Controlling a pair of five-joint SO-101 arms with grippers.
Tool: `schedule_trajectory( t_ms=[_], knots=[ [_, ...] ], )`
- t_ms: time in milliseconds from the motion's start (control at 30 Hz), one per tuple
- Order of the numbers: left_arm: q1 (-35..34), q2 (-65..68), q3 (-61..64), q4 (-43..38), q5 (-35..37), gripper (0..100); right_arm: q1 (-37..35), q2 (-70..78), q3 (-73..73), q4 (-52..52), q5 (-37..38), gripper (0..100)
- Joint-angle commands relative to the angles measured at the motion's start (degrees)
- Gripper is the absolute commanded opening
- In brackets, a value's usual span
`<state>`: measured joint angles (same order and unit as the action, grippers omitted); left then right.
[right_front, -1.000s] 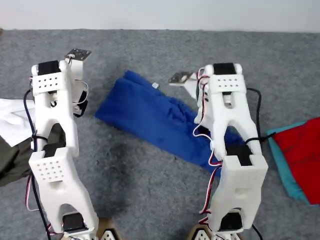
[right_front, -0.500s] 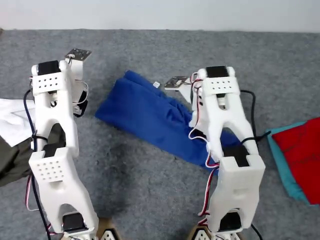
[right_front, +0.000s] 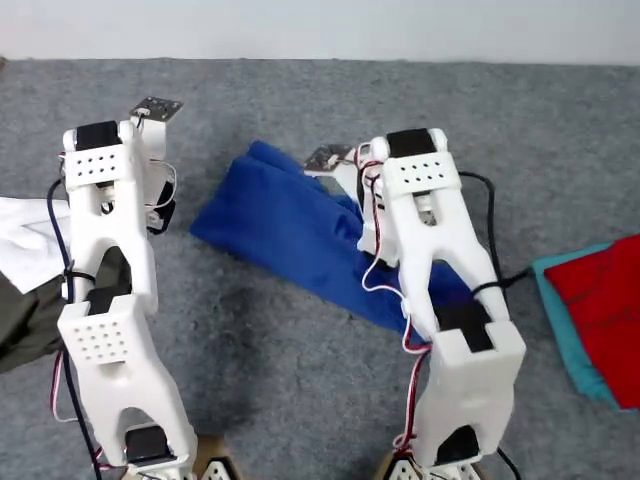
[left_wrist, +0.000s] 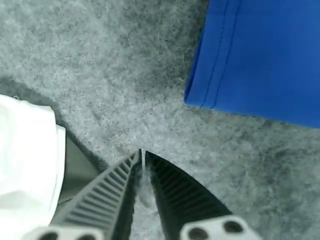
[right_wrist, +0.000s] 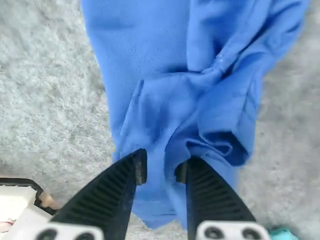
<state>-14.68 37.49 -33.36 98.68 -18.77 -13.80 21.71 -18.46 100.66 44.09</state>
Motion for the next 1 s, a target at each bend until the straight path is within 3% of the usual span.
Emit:
schedule_trajectory(
  t_ms=[0, 167, 400, 767, 967],
  knots=[
    [0.26, -4.13, -1.63, 0.53, 0.53, 1, 0.66, -5.93, -0.70, 2.15, 0.09, 11.9],
    [0.18, -4.48, -1.63, 0.62, 0.53, 1, 2.77, -9.10, -0.70, 1.36, 0.09, 11.9],
    [-0.70, -4.48, -1.71, 0.79, 0.53, 1, 13.85, -8.57, -0.44, -16.13, -7.38, 11.9],
    [-0.70, -4.48, -1.71, 0.79, 0.53, 1, 7.34, 4.62, -0.44, -6.46, -8.18, 11.9],
    [-0.70, -4.48, -1.71, 0.79, 0.53, 1, 9.89, 6.37, -0.35, 2.42, -0.70, 11.6]
  ],
)
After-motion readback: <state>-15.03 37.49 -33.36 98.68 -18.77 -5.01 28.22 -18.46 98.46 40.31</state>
